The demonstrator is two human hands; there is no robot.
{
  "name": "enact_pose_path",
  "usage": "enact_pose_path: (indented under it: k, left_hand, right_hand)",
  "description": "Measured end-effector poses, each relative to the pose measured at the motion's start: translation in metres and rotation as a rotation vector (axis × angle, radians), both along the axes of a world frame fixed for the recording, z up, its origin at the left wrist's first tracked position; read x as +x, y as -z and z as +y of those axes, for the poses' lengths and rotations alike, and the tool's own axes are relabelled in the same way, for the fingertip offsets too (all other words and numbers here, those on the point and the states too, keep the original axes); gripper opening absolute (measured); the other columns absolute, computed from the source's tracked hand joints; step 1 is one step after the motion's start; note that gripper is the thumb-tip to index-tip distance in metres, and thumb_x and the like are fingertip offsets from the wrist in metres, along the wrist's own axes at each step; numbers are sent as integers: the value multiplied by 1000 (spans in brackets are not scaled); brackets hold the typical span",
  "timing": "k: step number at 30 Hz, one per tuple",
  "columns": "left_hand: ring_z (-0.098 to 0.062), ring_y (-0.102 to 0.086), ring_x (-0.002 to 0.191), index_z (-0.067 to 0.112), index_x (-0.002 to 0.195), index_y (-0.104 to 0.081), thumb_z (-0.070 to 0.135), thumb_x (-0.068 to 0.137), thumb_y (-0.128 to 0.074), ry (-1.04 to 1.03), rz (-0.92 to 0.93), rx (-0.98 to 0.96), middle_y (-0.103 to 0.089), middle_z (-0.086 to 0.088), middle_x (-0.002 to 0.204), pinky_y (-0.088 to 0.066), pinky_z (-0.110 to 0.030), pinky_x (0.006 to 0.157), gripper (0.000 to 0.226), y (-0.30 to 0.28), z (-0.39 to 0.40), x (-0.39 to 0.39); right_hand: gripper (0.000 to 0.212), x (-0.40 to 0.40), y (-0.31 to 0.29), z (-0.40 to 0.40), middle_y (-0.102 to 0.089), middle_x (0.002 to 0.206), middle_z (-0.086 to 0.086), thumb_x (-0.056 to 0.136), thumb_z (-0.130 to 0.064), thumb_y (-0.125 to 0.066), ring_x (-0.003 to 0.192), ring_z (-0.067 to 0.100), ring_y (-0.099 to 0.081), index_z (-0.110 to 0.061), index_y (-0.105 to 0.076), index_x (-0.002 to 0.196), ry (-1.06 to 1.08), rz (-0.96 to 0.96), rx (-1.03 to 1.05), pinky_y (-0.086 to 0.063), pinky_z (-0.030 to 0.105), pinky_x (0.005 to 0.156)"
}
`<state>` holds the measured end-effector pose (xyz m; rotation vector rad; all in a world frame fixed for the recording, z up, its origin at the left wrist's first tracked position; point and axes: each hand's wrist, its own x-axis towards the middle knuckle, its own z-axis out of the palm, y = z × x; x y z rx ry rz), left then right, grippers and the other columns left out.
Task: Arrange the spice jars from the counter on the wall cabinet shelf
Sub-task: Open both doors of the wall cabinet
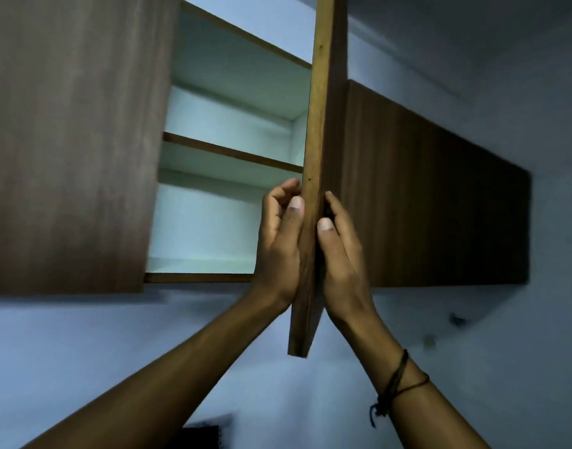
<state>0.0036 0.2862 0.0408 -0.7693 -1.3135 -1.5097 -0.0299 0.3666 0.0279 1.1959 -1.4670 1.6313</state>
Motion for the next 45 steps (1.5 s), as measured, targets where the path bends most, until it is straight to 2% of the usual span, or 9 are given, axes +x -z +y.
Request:
enact_pose_path:
  k: [7,13,21,26,29,34,38,42,45]
  left_hand:
    - [-1,-18,150,30,154,-23,34,100,-32,45,30,-149,-21,7,165,-17,-42,125,55,-4,100,-36]
    - [0,6,152,32,156,-8,40,102,-22,-285,86,-307,0,10,168,2,-43,126,56,0,179,-85]
    - [-16,10,154,26,157,-6,47,100,-26,-569,67,-442,5,-1,167,13,-38,121,64,1,255,-144]
    - [-23,4,154,22,157,-8,48,101,-26,-693,58,-523,1,-7,167,3,-47,124,64,8,278,-168]
    - [-28,-4,154,19,157,-14,51,100,-21,-740,72,-515,-6,-10,166,-4,-50,124,66,10,283,-175]
    - [-24,3,155,21,157,-6,52,100,-18,-711,96,-558,-1,-9,167,0,-48,124,66,9,280,-178]
    - [-16,9,154,23,159,-6,50,100,-20,-546,143,-592,4,-3,168,1,-48,124,66,11,261,-173]
    - [-9,10,154,28,158,-8,50,100,-24,-515,99,-574,4,3,168,2,-48,124,64,6,217,-165]
    - [-10,7,154,26,158,-12,52,99,-21,-565,90,-560,0,3,168,1,-47,125,65,-2,168,-154]
  right_hand:
    - [48,-8,1,94,-64,132,2,101,-34,-32,123,12,-59,-16,-49,142,-180,-35,-65,-51,25,96]
    - [43,-28,4,176,-76,100,1,101,-44,-35,99,13,-70,-32,-76,100,26,-227,-131,-55,20,77]
    - [42,-67,8,250,-75,105,2,104,-44,-34,98,11,-71,-23,-69,114,273,-389,-196,-57,21,76]
    - [29,-86,9,268,-68,81,-36,106,-40,-32,78,-26,-58,-41,-59,95,382,-359,-240,-43,-3,61]
    - [32,-98,13,272,-67,93,-23,104,-46,-33,80,-22,-60,-38,-63,96,426,-376,-276,-44,-1,60]
    - [33,-101,18,265,-67,91,-8,105,-37,-33,79,-5,-63,-25,-64,99,617,-258,-366,-49,18,67]
    - [36,-91,19,254,-48,137,-6,104,-25,-38,117,-7,-47,-20,-48,138,874,-10,-345,-43,10,93]
    - [44,-80,17,229,-37,153,4,98,-22,-40,144,17,-29,-14,-46,141,1095,282,-194,-27,38,116]
    - [44,-78,12,195,-40,152,6,97,-22,-40,147,21,-27,-11,-47,140,1000,342,-124,-24,46,119]
